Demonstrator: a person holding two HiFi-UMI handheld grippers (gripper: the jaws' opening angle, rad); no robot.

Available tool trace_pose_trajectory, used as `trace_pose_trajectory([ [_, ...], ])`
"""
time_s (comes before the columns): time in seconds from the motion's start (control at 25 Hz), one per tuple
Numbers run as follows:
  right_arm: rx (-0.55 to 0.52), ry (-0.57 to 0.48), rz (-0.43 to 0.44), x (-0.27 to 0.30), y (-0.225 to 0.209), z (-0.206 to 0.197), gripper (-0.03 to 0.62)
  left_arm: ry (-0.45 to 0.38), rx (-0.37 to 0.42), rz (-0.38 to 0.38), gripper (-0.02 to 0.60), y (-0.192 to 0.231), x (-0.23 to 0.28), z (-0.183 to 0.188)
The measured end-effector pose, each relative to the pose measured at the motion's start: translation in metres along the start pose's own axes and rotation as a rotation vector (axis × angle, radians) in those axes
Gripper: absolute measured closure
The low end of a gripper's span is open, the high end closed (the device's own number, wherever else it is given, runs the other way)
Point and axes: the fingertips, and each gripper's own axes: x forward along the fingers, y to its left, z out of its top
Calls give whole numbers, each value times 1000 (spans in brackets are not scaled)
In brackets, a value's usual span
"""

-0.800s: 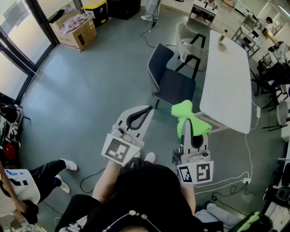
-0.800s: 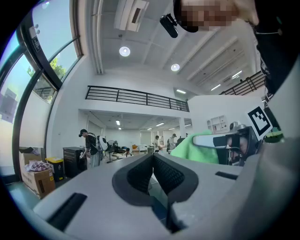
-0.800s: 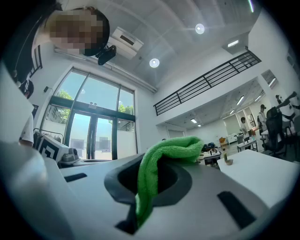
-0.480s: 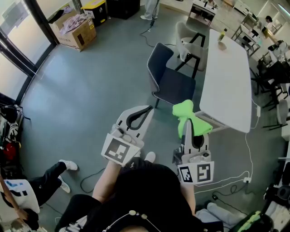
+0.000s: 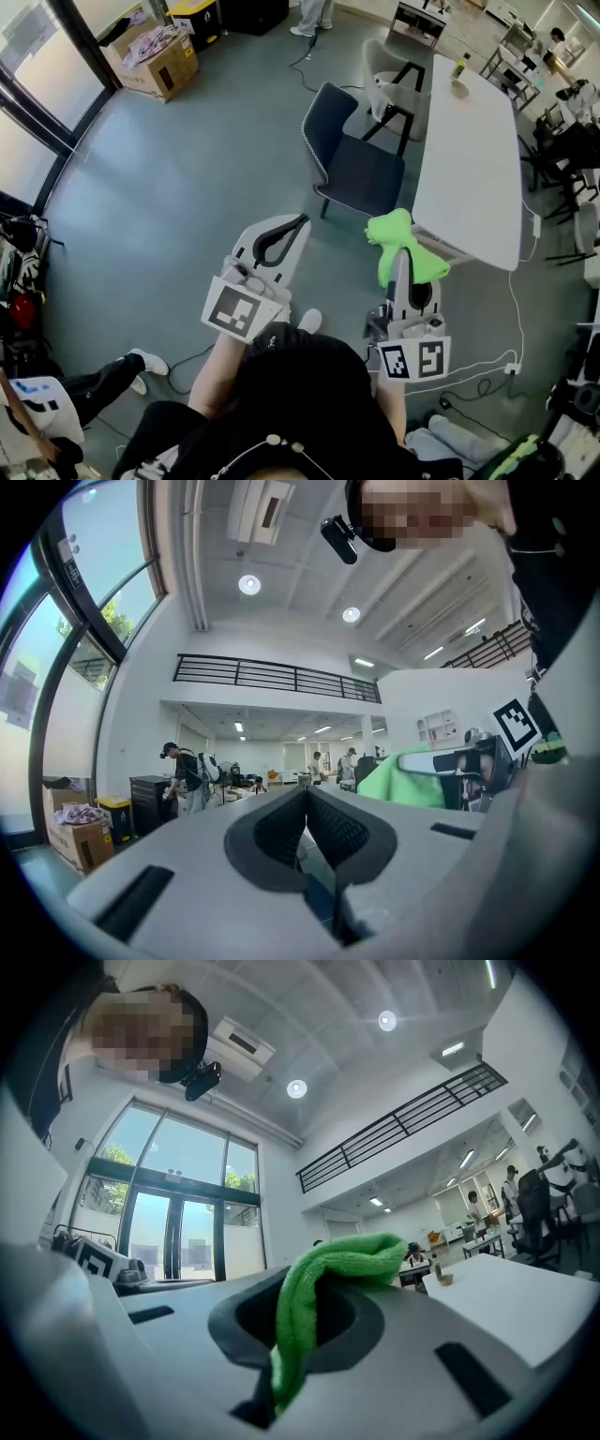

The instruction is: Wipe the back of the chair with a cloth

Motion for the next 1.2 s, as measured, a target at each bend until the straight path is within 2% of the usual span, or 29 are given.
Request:
trace_pose_trajectory([
  [0.2,10,1,-23,-9,-23,0,576,9,-1,18,576,-2,5,-8],
  [0.64,-45,-33,65,4,-31,16,576,-24,17,53,575,-1,25,-2],
  [1.2,-52,-33,45,32,-48,11,574,-25,-2,52,575,22,53,-11],
])
